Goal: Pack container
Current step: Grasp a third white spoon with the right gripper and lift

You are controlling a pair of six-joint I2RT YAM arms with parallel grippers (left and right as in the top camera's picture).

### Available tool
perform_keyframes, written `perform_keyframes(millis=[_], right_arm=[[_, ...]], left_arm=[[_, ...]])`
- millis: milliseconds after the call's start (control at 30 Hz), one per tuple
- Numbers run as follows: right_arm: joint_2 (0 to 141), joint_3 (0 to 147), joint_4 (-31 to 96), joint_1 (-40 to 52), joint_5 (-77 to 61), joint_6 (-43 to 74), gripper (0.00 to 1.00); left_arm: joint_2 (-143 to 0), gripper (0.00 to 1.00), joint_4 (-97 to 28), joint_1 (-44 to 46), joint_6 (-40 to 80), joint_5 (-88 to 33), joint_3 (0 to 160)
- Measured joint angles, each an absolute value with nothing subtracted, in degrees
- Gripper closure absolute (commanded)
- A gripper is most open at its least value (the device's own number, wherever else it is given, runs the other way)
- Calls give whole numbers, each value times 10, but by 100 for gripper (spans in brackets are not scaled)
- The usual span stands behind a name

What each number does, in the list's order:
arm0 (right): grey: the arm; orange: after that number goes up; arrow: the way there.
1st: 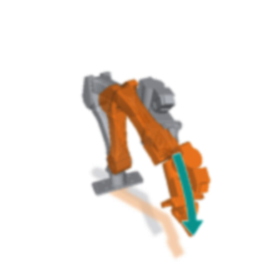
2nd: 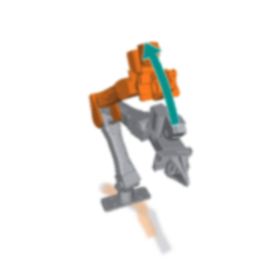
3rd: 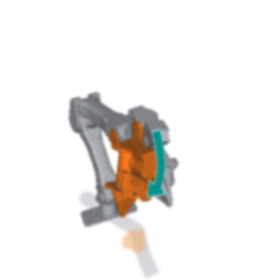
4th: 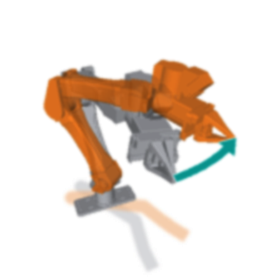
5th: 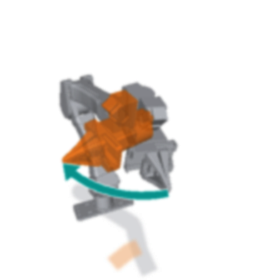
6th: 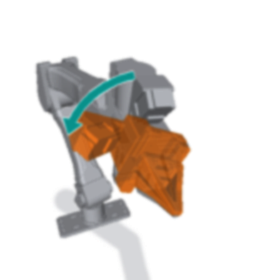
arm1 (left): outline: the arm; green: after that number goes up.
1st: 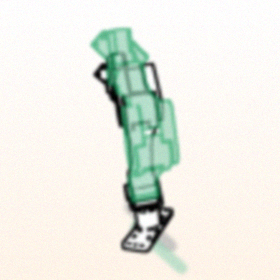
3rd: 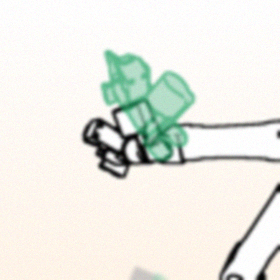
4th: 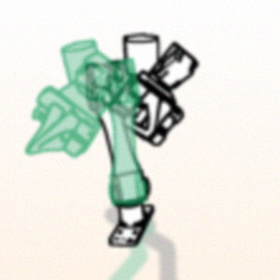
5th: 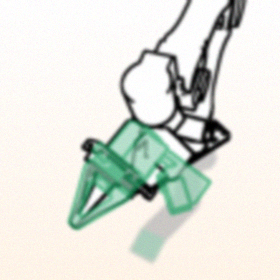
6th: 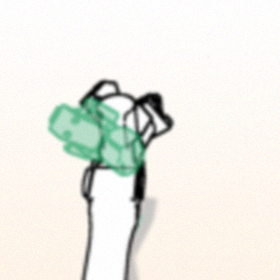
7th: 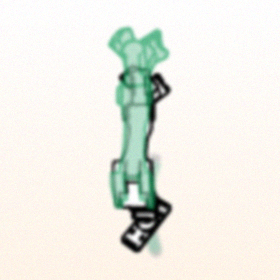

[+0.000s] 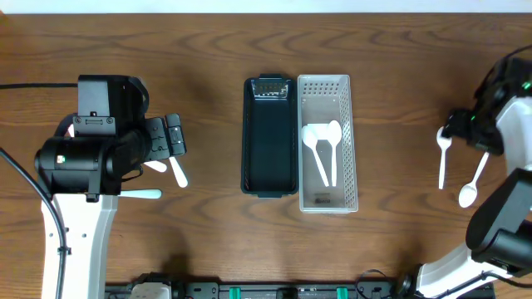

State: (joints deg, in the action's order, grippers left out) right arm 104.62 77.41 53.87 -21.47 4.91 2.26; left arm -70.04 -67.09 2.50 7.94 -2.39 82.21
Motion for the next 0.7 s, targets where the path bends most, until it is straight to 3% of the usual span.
perform_keyframes(millis=[333, 700], right_arm=[[1046, 649, 409, -215, -7, -9, 13], [1049, 636, 389, -215, -16, -11, 21]], left_arm=[[-700, 2, -671, 25, 79, -24, 822], [-700, 2, -671, 25, 79, -24, 822]])
